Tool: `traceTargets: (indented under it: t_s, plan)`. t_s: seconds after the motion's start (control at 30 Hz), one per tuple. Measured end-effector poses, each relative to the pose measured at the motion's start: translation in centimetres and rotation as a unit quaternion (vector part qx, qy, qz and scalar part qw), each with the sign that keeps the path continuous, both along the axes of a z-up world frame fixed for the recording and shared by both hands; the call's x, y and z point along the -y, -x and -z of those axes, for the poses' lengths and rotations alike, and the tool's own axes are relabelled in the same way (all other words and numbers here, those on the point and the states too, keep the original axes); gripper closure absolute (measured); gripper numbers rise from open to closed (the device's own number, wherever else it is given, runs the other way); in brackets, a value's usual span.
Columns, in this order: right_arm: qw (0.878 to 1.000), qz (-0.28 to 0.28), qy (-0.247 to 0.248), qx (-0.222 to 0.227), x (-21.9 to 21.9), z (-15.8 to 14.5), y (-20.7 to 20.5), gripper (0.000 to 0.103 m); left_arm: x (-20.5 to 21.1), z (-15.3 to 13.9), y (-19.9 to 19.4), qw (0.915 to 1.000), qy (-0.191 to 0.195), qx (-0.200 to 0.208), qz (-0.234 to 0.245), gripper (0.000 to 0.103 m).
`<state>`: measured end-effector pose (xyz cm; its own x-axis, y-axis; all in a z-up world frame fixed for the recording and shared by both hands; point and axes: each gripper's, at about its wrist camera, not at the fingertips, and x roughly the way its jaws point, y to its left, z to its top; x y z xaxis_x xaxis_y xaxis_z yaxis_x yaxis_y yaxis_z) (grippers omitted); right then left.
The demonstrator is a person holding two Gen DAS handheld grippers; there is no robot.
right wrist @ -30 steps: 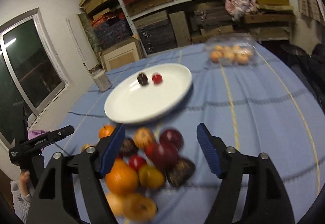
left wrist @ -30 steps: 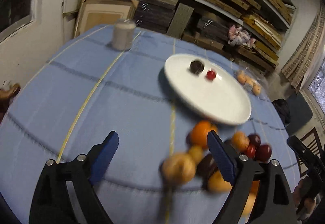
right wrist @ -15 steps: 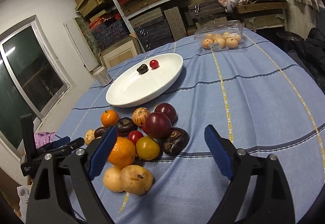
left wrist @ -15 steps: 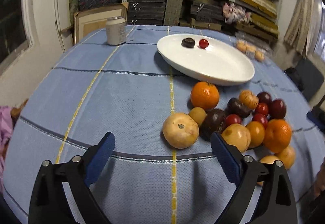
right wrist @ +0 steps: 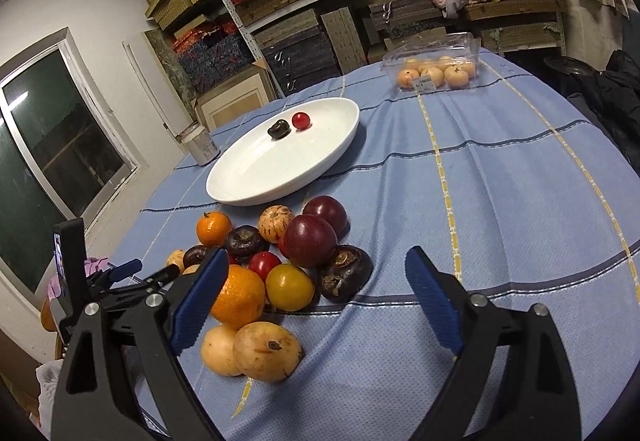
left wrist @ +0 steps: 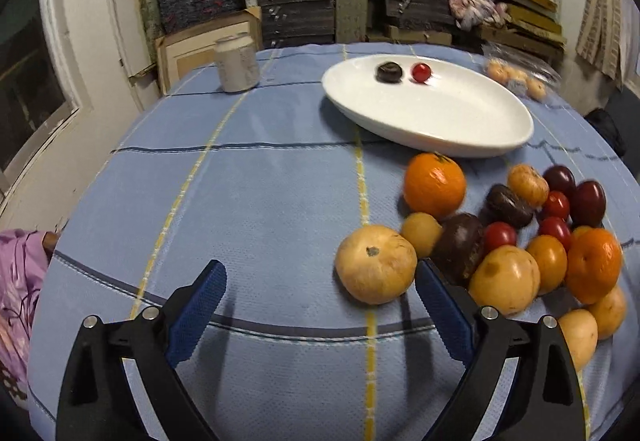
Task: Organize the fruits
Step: 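Withdraw both tools from the plate back toward the fruit pile, then grasp a pale tan pear with the left tool while the right tool grasps another pale pear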
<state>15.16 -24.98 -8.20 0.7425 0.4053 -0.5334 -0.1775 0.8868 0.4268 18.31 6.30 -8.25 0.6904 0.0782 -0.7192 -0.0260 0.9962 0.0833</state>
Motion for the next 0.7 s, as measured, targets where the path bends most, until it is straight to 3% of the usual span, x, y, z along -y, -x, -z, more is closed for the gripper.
traceTargets:
  t_s: [0.17, 0.43, 0.7]
  plan:
    - [1.0, 0.002, -0.002, -0.004, 0.1, 0.2, -0.2, 0.015, -2.0, 0.2, -0.3, 0.999, 0.024, -0.012, -0.036, 0.007]
    - [1.0, 0.001, 0.0, -0.003, 0.0, 0.2, -0.1, 0.015, -0.4, 0.1, -1.0, 0.9999, 0.016, -0.006, -0.003, 0.007]
    - [1.0, -0.001, 0.0, -0.006, -0.1, 0.3, -0.1, 0.015, -1.0, 0.4, -1.5, 0.9984, 0.054, -0.015, 0.002, 0.008]
